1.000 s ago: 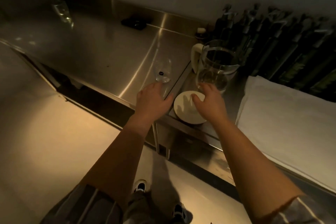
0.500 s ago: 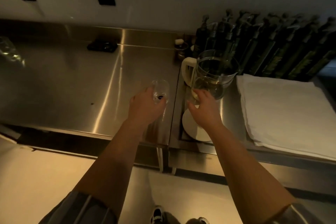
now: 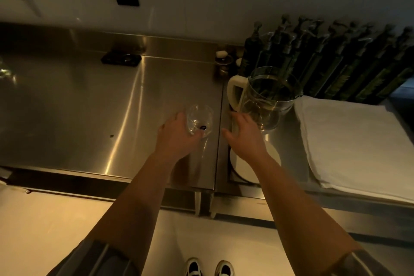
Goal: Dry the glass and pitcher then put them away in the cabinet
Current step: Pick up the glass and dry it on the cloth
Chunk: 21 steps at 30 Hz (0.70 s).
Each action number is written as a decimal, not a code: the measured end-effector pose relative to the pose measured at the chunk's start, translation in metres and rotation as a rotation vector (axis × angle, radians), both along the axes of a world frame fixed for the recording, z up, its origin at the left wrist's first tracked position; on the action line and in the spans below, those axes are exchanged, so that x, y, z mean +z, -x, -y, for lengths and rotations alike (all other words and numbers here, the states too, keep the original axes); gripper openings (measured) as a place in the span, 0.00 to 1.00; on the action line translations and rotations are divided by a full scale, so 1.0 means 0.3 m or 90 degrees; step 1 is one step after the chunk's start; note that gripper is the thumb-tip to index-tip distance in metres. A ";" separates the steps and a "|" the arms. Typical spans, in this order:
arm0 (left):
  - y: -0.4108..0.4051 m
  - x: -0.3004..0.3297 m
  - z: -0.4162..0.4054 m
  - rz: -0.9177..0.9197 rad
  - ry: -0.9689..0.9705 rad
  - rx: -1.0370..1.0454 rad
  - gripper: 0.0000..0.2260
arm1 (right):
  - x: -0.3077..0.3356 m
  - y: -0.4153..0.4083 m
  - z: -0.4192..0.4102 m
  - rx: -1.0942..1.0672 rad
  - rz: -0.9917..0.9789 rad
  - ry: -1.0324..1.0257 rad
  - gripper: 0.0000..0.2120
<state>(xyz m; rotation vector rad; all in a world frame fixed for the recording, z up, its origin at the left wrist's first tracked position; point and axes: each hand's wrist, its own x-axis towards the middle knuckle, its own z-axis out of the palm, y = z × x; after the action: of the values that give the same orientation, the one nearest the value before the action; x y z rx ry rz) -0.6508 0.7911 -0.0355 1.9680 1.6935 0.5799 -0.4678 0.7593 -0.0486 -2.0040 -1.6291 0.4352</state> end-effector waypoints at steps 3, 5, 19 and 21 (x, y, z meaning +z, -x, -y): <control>0.001 -0.039 -0.030 0.017 0.012 -0.004 0.41 | -0.007 0.025 -0.042 0.018 -0.018 0.020 0.34; -0.001 -0.066 -0.054 0.030 0.017 -0.004 0.46 | -0.007 0.040 -0.068 0.025 -0.035 0.030 0.37; -0.028 -0.196 -0.175 0.270 0.084 0.017 0.35 | -0.075 0.120 -0.203 0.040 -0.343 0.083 0.33; -0.030 -0.202 -0.178 0.287 0.067 0.022 0.31 | -0.078 0.124 -0.206 0.027 -0.356 0.073 0.32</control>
<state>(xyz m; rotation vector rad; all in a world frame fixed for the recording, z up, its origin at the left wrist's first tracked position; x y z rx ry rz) -0.6419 0.8444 -0.0960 1.5878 1.4436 0.8548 -0.5052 0.8211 -0.0721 -1.7134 -1.3132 1.0202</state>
